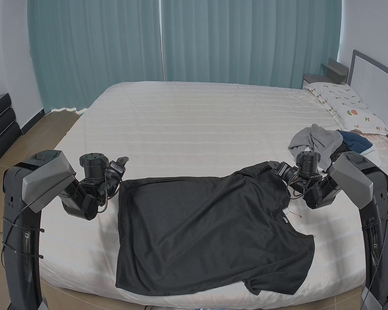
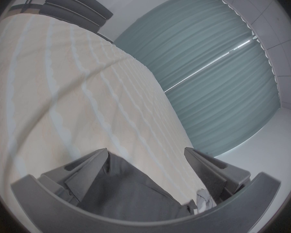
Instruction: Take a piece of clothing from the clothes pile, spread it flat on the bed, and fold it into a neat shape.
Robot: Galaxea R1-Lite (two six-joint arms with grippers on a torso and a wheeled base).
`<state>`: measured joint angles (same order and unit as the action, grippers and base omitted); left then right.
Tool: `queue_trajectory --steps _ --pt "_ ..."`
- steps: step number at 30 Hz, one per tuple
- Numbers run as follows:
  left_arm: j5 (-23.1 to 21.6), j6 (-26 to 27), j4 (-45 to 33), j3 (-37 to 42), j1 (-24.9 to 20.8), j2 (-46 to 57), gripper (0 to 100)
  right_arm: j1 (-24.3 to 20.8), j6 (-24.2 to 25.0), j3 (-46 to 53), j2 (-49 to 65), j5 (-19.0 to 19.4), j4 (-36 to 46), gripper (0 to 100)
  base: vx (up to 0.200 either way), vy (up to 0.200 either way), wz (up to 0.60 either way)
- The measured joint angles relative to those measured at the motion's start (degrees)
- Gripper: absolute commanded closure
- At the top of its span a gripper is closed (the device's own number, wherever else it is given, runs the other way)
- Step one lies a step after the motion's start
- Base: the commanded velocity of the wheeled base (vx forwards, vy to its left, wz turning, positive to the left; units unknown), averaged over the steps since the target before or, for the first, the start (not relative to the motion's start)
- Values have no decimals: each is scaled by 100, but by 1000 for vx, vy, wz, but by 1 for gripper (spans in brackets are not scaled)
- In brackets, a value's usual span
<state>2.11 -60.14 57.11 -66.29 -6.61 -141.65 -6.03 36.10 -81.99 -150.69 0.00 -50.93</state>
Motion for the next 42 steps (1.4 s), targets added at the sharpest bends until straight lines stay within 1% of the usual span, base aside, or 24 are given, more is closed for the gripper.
queue_trajectory --steps 5,10,12,17,21,25,28,30,33,37,42 --pt "-56 -73 56 190 -284 117 0 4 6 13 17 0 -2 0 0 0 0" --pt "-536 162 34 224 -430 30 0 -5 11 24 17 -7 0 0 0 0 0" --pt "-599 310 20 224 -472 -22 0 -11 9 44 17 -11 -2 0 0 0 0" --pt "-590 529 -46 179 -505 -156 0 -20 9 94 17 -49 -2 0 0 0 0" --pt "-558 549 -134 124 -542 -223 0 -33 6 184 41 -65 -2 0 0 0 0" --pt "-378 562 -234 74 -524 -254 0 -55 2 503 196 -51 7 0 0 0 0" --pt "-295 753 -335 -16 -513 -256 0 -77 -2 752 355 -27 7 0 0 0 0" --pt "-271 1019 -574 -129 -479 -254 0 -105 -7 895 450 -29 0 0 0 0 0" --pt "-249 1243 -1139 -440 -394 -258 0 -154 -9 1030 556 -38 -52 0 0 0 0" --pt "-266 1369 -1770 -928 -321 -308 0 -195 -5 1124 651 -43 -118 0 0 0 0" --pt "-273 1336 -1990 -1626 -260 -534 0 -215 0 1150 691 -44 -148 0 0 0 0"
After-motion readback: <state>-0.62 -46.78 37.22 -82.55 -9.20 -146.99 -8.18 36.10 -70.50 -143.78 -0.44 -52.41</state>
